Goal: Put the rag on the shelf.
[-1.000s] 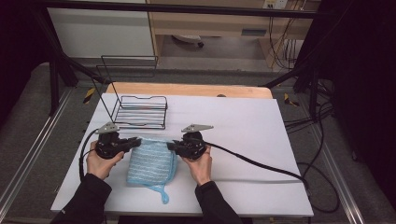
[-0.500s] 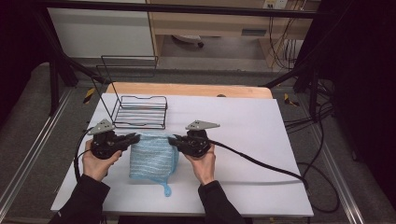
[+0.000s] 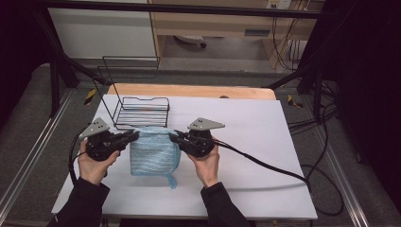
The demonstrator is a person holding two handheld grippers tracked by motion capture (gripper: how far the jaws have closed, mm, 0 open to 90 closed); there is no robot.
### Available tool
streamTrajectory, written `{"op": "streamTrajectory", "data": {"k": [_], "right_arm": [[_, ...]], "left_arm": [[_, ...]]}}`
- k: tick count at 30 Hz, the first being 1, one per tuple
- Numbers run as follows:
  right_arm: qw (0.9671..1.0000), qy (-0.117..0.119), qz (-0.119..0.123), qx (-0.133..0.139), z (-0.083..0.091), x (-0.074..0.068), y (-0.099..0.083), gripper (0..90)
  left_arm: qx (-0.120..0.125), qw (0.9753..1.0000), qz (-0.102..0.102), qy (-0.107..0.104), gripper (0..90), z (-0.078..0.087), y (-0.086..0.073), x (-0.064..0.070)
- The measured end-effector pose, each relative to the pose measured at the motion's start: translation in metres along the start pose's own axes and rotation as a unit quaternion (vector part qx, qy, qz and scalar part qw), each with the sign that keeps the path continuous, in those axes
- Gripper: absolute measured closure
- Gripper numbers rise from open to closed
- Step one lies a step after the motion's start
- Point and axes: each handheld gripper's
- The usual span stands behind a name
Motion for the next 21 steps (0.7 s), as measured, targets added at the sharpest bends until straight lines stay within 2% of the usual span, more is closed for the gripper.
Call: {"op": "streamTrajectory", "data": {"k": [13, 21], "right_arm": [[0.9993, -0.010, 0.021, 0.028, 0.006, -0.005, 0.017, 78.5], [0.9981, -0.019, 0.035, 0.046, 0.009, -0.009, 0.031, 78.6]], "left_arm": [[0.033, 0.9994, -0.012, 0.008, 81.5, 0.009, 0.015, 0.005], [0.056, 0.9983, -0.014, 0.010, 81.5, 0.013, 0.025, 0.003]]}}
Point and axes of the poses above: each handheld gripper's, and its own axes: z roughly backward along the jaws, y roughly out of its top, x roughly to its right, and after that the axes turned 4 degrees about z, right-handed
